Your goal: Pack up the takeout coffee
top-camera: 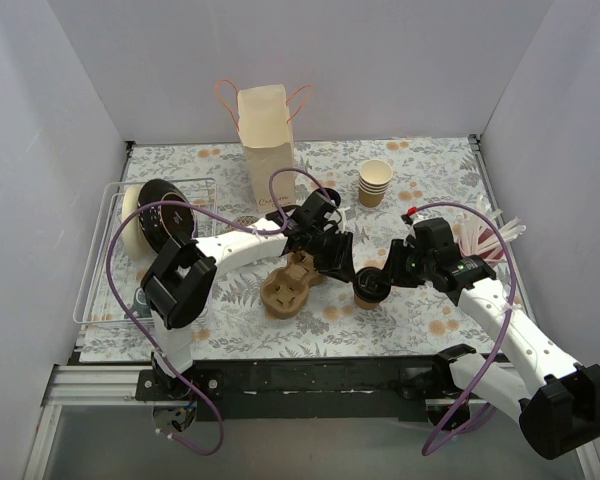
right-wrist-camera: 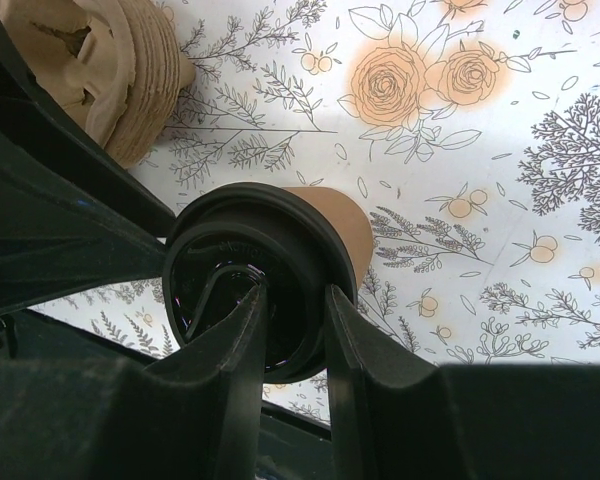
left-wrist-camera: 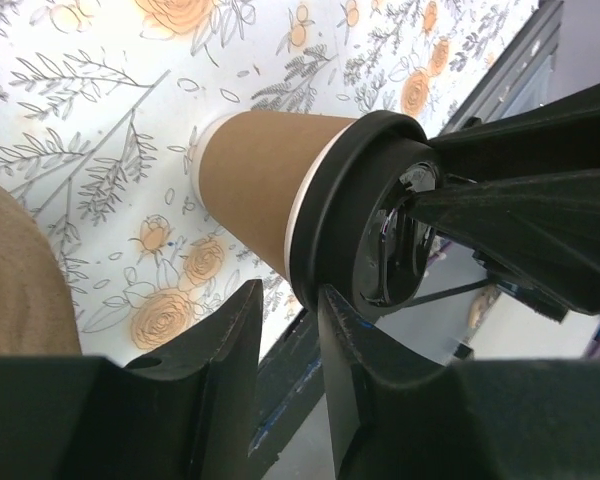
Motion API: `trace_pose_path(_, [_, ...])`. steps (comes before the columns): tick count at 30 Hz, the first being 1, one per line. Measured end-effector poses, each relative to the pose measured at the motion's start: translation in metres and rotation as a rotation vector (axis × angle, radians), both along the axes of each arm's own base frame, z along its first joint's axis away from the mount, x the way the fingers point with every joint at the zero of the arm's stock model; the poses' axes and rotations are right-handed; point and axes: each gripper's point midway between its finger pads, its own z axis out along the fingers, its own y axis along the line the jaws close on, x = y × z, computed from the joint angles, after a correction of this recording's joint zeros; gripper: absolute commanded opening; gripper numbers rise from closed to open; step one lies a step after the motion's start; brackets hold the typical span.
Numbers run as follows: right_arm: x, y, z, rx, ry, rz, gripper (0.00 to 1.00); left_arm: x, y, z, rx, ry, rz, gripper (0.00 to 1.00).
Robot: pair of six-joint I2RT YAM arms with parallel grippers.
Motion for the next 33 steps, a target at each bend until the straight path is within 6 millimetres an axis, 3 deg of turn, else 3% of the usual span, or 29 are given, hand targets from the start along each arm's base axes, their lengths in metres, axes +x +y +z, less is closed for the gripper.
trace_pose_path(14, [0.003,0.005,-0.006,0.048,-0.073,0.012,0.33,-0.006,0.007,-0.015,0.053,0.029,0.053,0.27])
trace_pose_path(18, [0.004,0.005,-0.006,0.049,-0.079,0.013,0.33,-0.007,0.007,-0.016,0.064,0.019,0.069,0.33])
trace_pose_path(22, [0.005,0.005,-0.006,0.044,-0.098,0.033,0.33,-0.005,0.009,-0.013,0.102,0.003,0.083,0.42])
trace_pose_path(29, [0.007,0.007,-0.004,0.012,-0.138,0.126,0.34,-0.005,0.014,-0.006,0.191,-0.008,0.085,0.45])
trace_pose_path(33, [0.007,0.01,-0.002,0.003,-0.16,0.178,0.34,0.002,0.014,0.008,0.188,-0.013,0.096,0.45])
